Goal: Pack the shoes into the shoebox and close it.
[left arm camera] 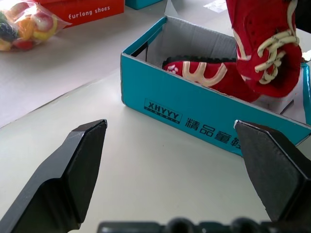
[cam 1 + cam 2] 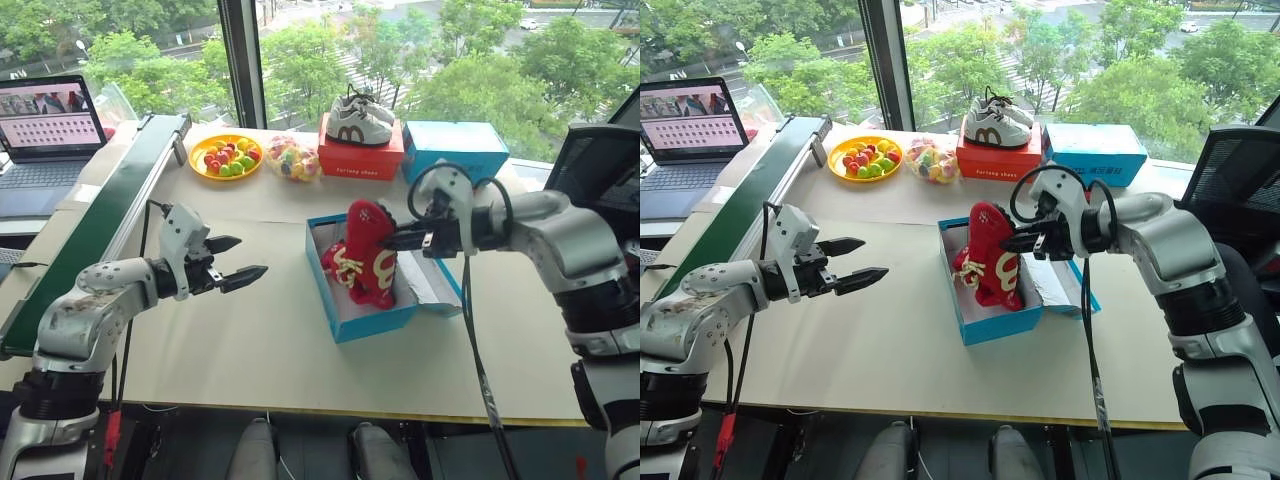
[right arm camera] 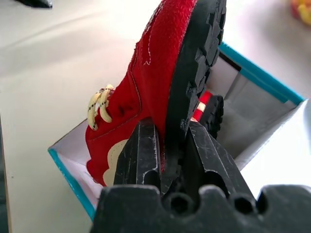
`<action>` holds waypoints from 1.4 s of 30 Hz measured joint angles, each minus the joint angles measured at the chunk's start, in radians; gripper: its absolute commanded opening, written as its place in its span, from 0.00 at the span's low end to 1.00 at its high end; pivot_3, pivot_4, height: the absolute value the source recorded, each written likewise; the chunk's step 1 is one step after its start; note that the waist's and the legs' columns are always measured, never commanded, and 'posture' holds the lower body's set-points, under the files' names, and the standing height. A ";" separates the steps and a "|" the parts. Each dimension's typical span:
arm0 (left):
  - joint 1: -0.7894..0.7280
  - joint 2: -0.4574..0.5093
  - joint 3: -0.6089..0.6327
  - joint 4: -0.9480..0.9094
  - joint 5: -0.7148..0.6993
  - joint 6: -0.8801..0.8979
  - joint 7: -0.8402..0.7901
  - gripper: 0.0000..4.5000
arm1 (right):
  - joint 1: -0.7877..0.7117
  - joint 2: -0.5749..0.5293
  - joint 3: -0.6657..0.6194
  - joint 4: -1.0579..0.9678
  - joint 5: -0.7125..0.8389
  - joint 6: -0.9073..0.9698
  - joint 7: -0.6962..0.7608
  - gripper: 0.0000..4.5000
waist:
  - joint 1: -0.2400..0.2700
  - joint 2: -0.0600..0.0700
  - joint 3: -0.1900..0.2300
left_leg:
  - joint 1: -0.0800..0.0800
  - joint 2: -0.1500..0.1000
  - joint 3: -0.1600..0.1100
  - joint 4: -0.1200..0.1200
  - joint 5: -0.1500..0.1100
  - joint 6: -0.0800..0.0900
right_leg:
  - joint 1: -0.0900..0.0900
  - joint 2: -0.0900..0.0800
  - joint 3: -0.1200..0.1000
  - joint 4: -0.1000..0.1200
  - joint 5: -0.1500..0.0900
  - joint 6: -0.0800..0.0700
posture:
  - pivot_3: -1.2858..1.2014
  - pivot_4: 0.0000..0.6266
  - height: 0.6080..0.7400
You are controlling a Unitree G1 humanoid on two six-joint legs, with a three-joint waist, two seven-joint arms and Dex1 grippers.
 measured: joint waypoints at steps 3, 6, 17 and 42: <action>0.003 -0.001 0.003 -0.001 0.000 0.000 0.002 1.00 | -0.005 0.006 0.000 0.000 -0.001 0.012 0.024 0.05 | 0.000 0.000 0.000 | 0.000 0.000 0.000 0.001 0.000 0.000 | 0.000 0.000 0.000 0.000 0.000 0.000 | 0.52 0.24 1.00; 0.004 -0.001 0.009 -0.001 0.000 0.000 0.005 1.00 | 0.000 0.006 0.009 0.002 -0.006 0.013 0.049 0.05 | 0.001 0.000 0.000 | 0.000 0.000 0.000 0.000 0.000 0.000 | 0.000 0.000 0.000 0.000 0.000 0.000 | 0.52 0.24 1.00; 0.009 -0.002 0.012 -0.018 0.000 0.002 0.021 1.00 | 0.013 0.077 0.134 0.235 -0.163 -0.146 0.151 0.05 | -0.001 0.000 0.000 | 0.000 0.000 0.000 0.001 0.000 0.000 | 0.000 0.000 0.000 0.001 0.000 0.000 | 0.52 0.24 1.00; 0.111 -0.039 0.068 -0.126 -0.020 0.024 0.101 1.00 | -0.143 0.296 0.197 0.697 -0.471 -0.586 0.235 0.99 | 0.002 -0.002 -0.002 | 0.007 0.000 0.000 0.000 0.000 0.000 | 0.006 0.000 0.000 0.002 0.000 -0.001 | 0.52 0.24 1.00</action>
